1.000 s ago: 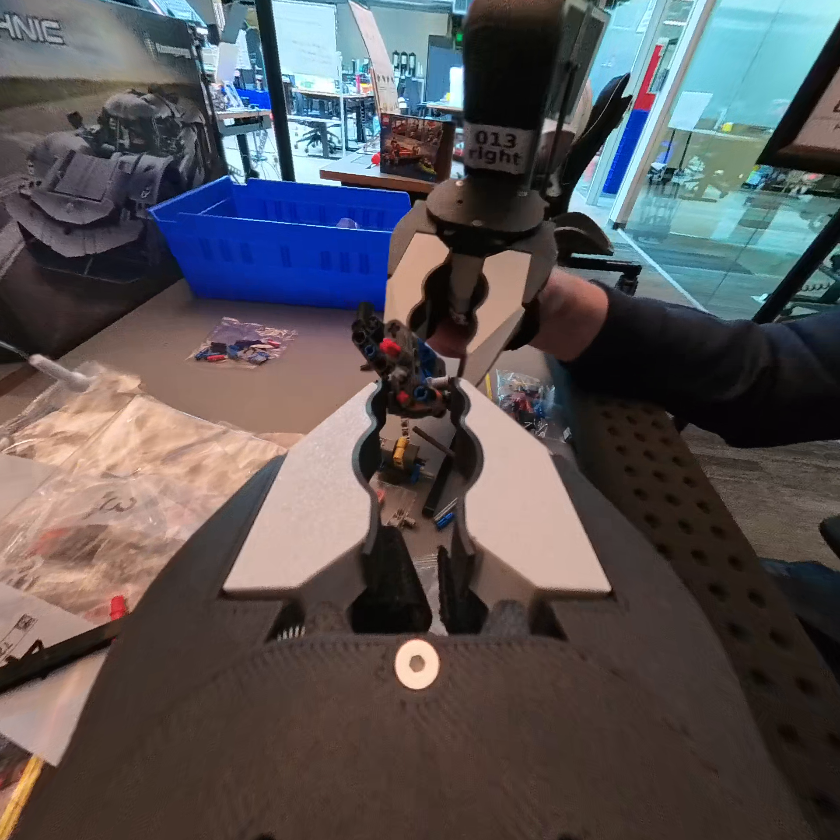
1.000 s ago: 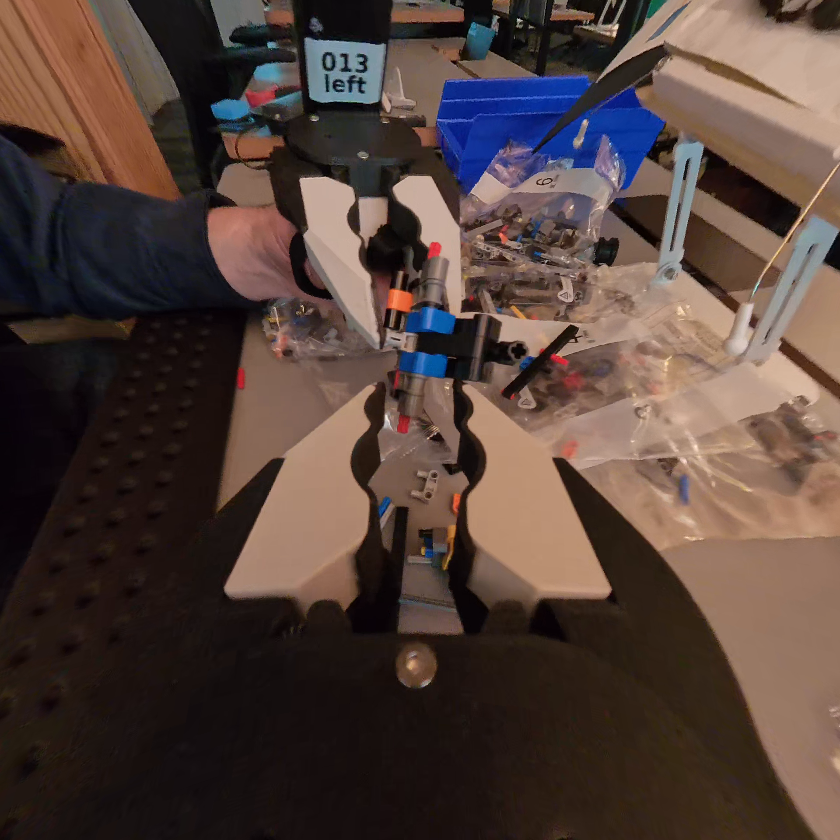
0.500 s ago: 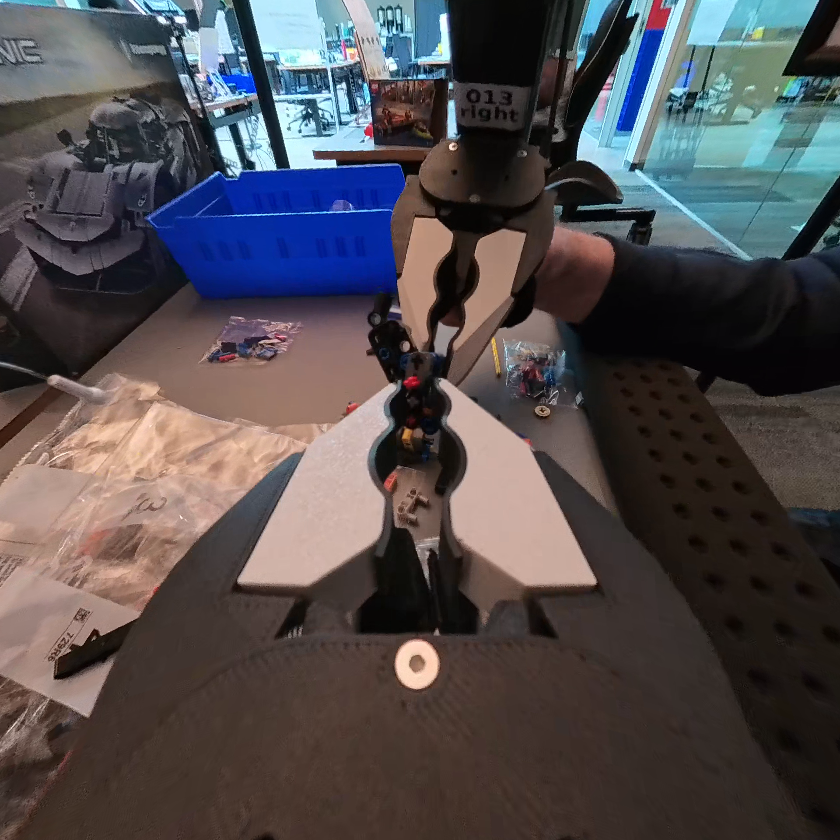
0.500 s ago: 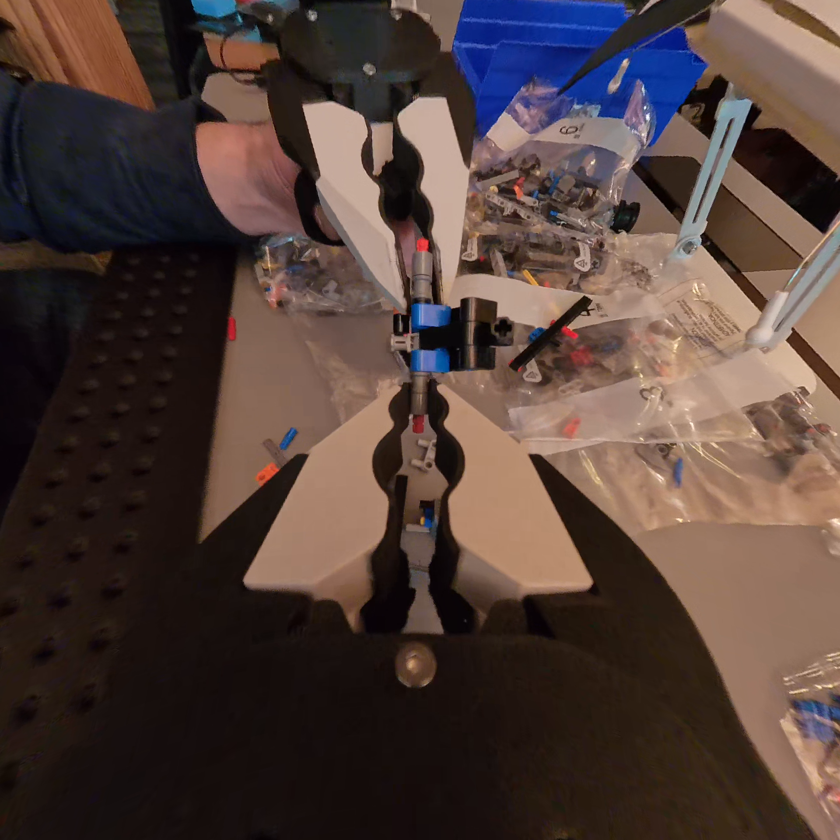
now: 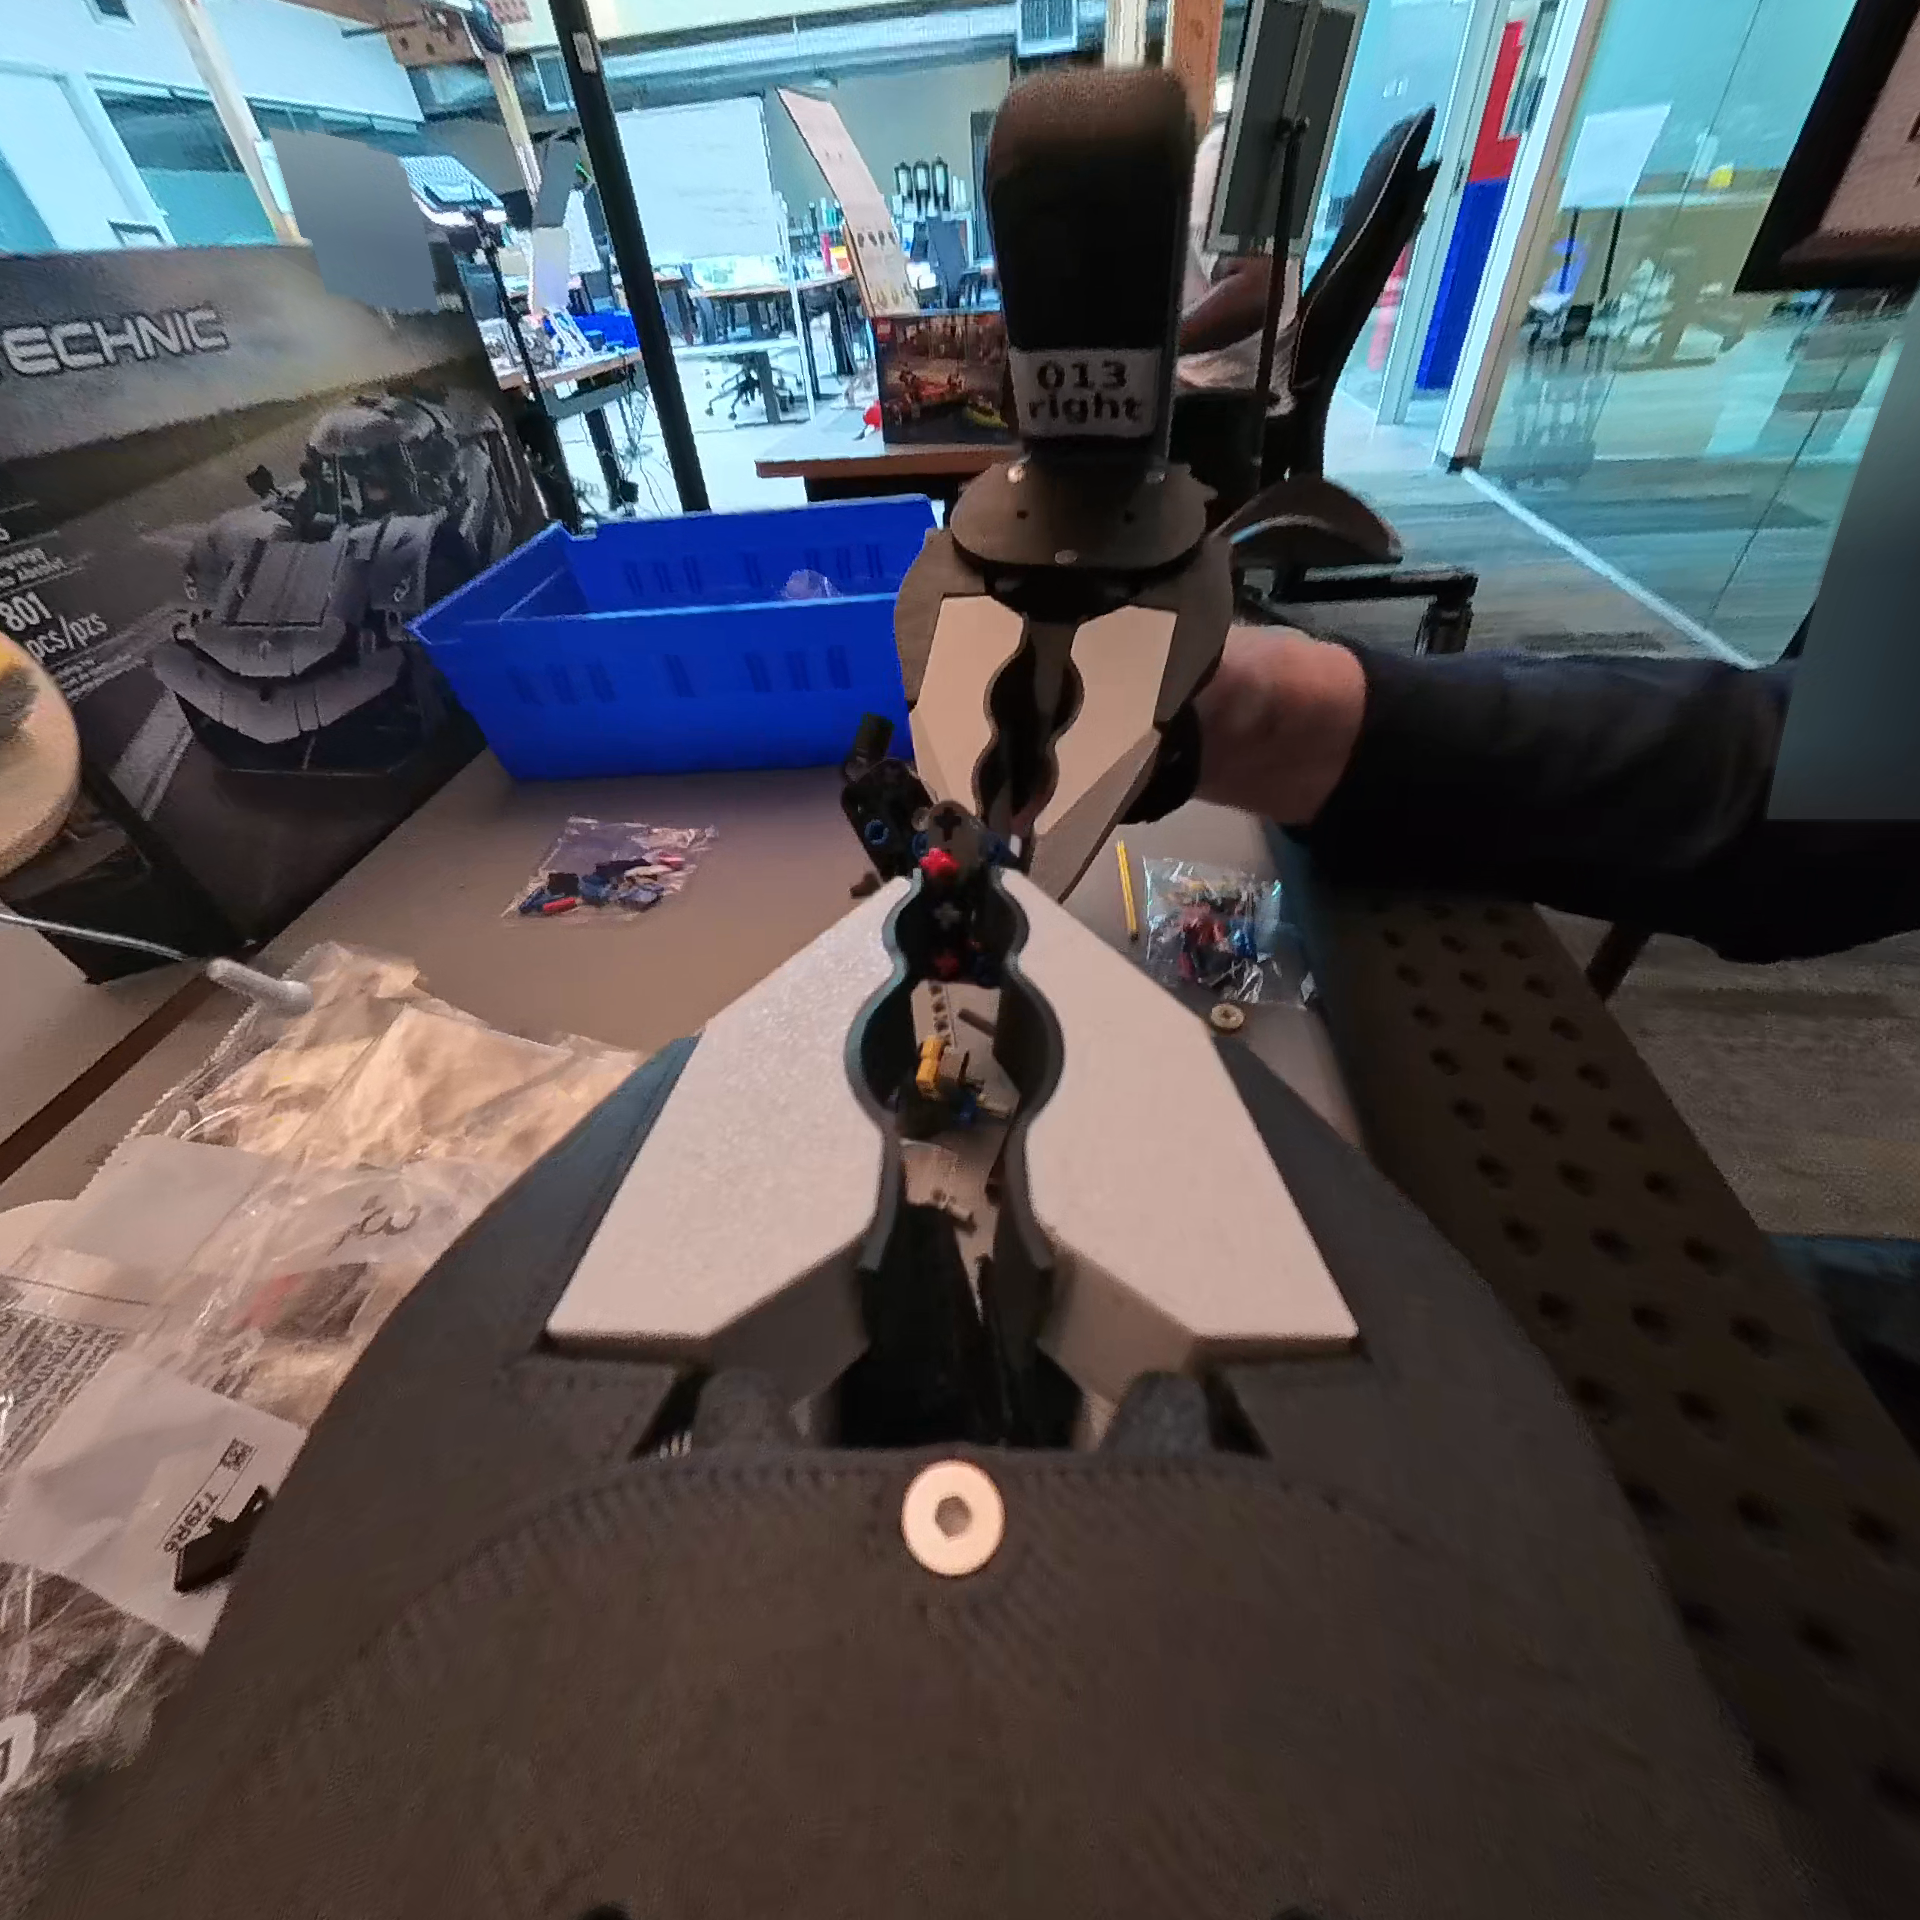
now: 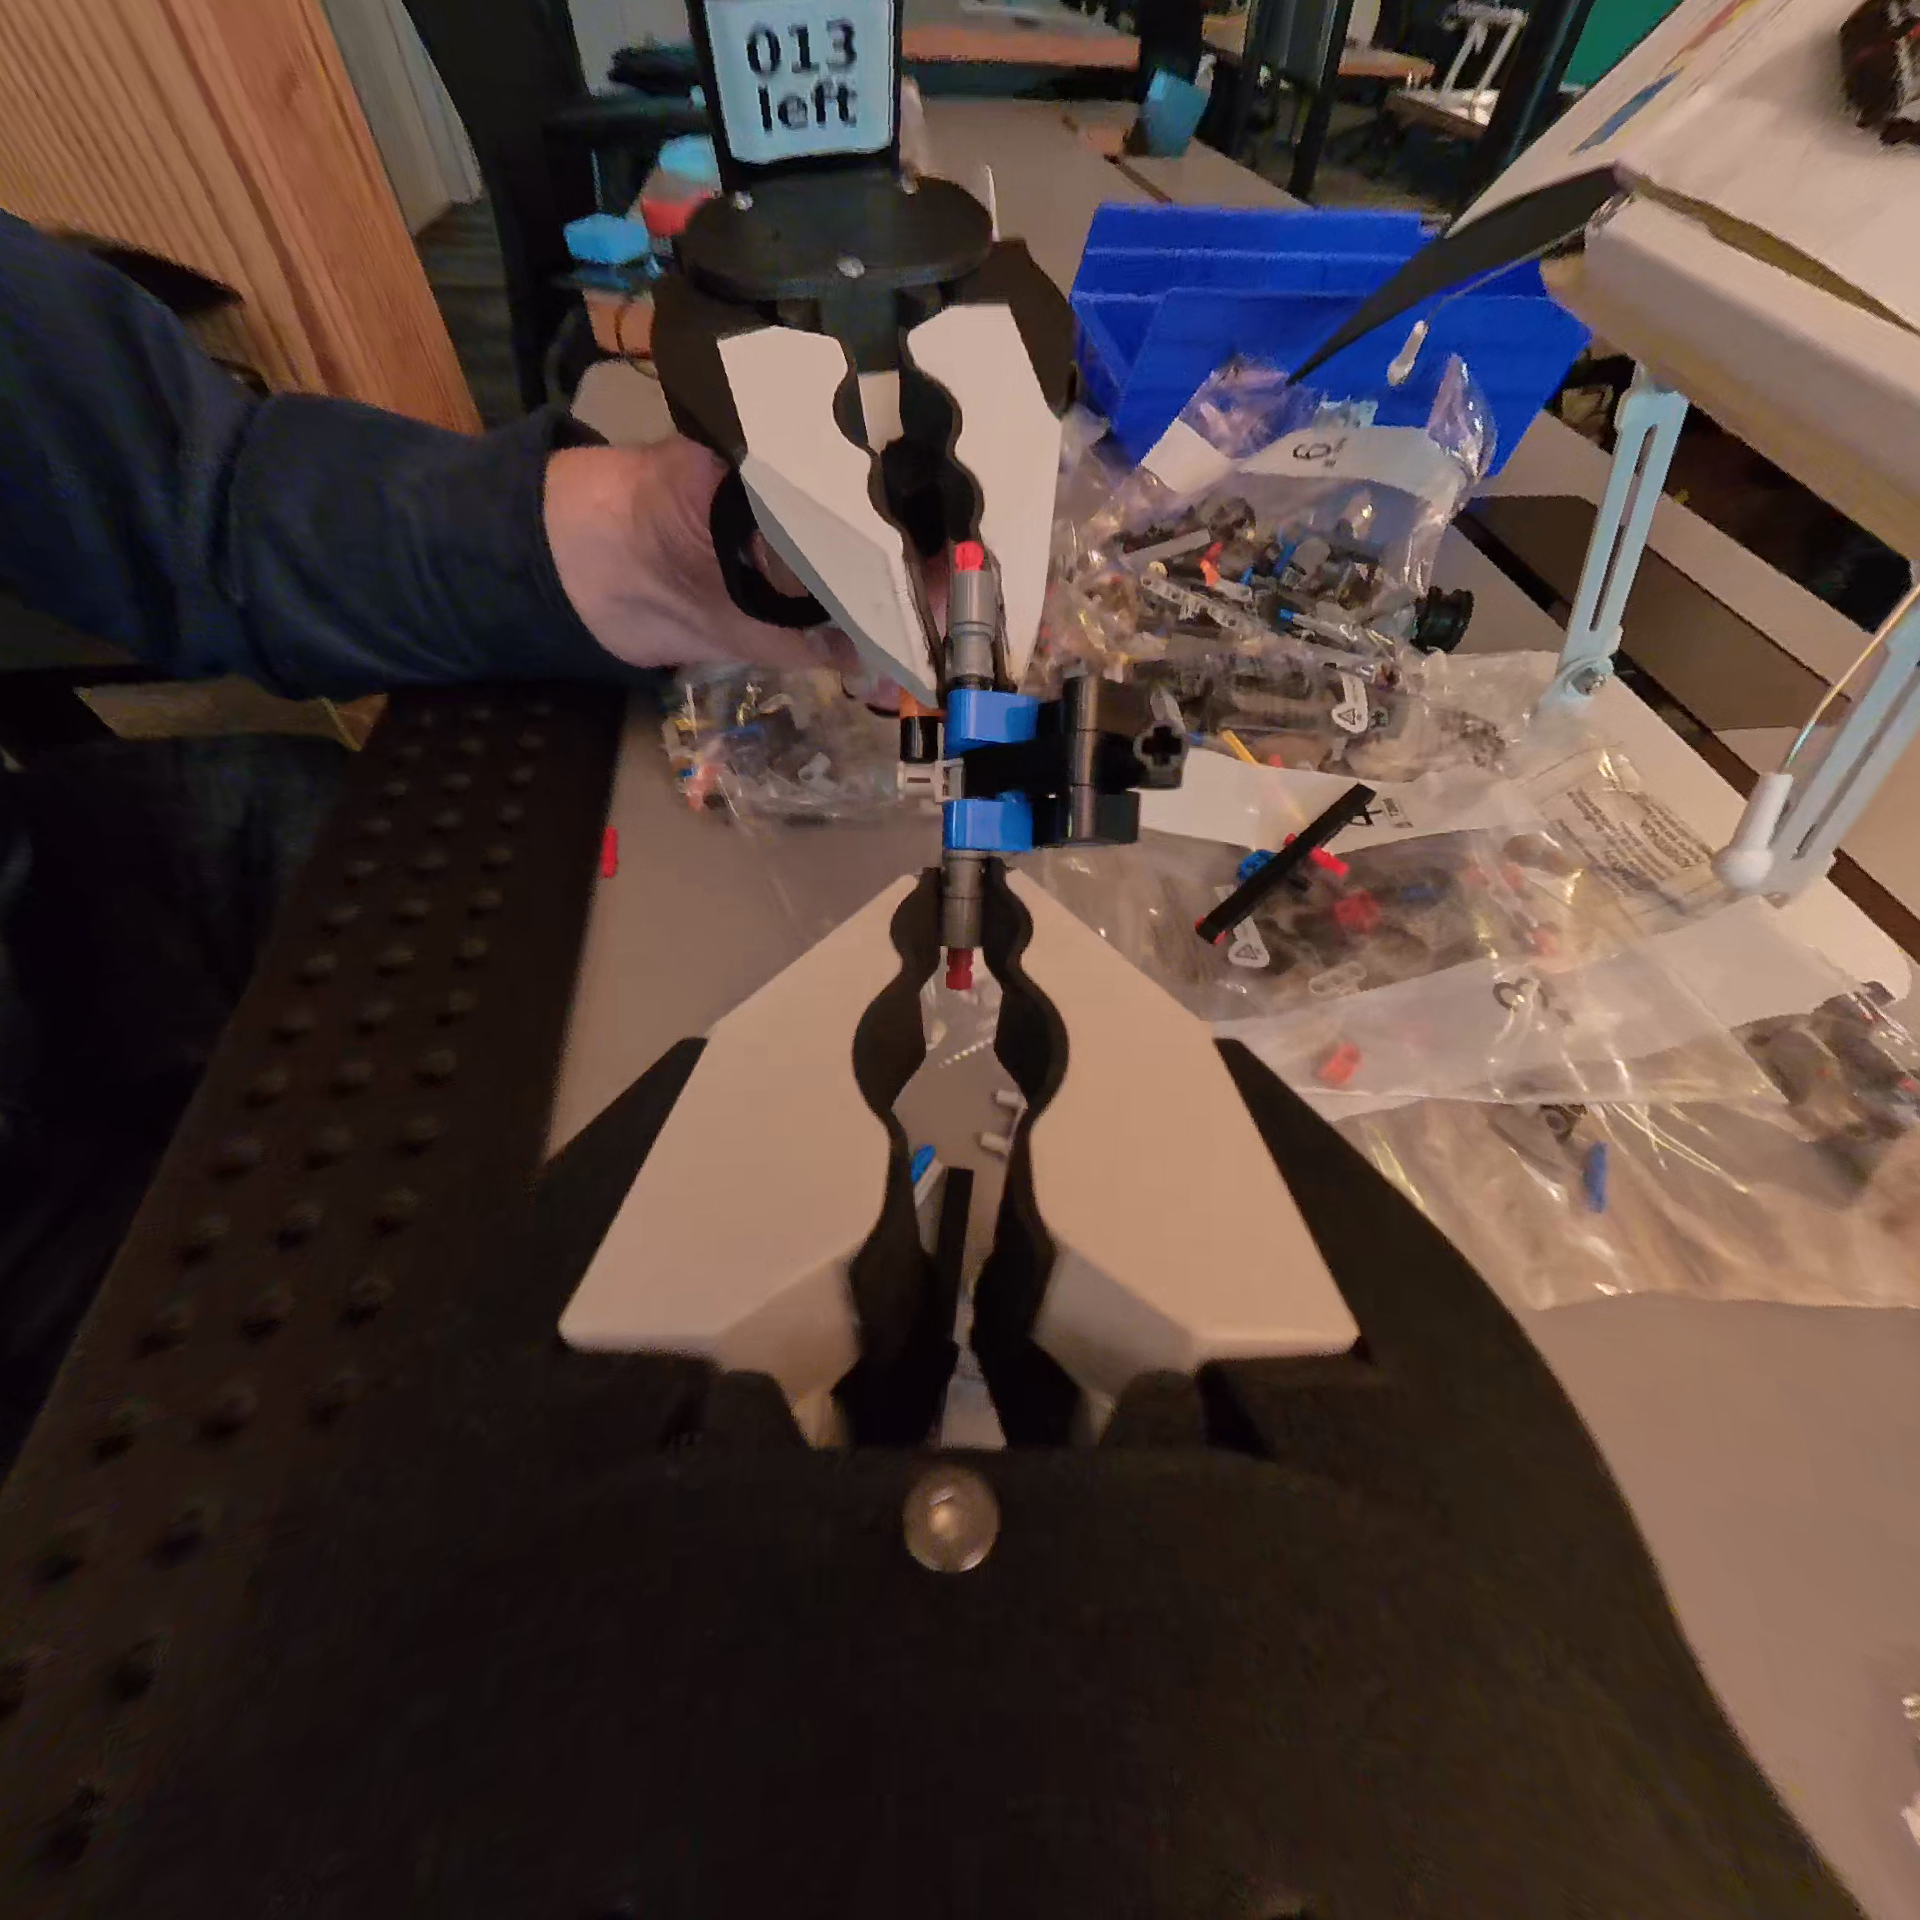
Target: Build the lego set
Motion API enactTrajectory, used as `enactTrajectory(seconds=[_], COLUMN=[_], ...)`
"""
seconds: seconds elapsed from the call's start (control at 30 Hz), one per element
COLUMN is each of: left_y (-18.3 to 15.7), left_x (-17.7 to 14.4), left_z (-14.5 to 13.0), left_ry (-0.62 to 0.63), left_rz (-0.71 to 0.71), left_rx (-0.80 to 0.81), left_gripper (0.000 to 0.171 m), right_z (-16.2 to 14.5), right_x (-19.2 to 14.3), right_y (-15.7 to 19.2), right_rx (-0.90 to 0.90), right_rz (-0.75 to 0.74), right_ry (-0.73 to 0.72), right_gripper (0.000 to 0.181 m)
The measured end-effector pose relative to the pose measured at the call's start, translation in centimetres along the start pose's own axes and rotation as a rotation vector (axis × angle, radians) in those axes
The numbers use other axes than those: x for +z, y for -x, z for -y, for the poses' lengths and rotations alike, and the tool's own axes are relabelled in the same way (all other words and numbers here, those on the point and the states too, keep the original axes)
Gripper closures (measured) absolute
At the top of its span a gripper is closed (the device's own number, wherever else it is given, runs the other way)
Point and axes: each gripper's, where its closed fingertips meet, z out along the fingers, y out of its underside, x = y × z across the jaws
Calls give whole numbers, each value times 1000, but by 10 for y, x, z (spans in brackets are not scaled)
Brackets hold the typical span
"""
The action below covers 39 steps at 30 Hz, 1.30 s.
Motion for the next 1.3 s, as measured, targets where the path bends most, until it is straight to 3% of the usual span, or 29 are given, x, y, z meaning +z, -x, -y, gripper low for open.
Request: enactTrajectory(seconds=[0.4,0.6,0.7,0.9,0.97,1.03,1.13,1.3], left_y=[-4,-3,2,7,8,5,4,4], left_x=[-8,-8,-6,-3,-4,-3,-3,-8], left_z=[21,9,7,4,6,5,3,-10], left_ry=[-92,-48,-87,-97,-114,-118,-111,-30], left_rz=[-19,-40,-44,-47,-56,-79,-107,-131], left_rx=[-65,-38,-94,-145,-162,-172,-192,-178], left_gripper=[166,165,165,165,165,164,163,141], right_z=[19,11,9,8,10,8,7,6], right_x=[-9,-6,-6,-1,-1,-1,-4,-7], right_y=[8,6,1,0,-1,-3,-5,-9], right_rx=[33,39,55,73,105,109,72,37], right_rz=[57,52,43,42,53,37,4,-40], right_ry=[-107,-86,-91,-85,-107,-87,-64,-50], right_gripper=[175,175,175,159,160,175,176,176])
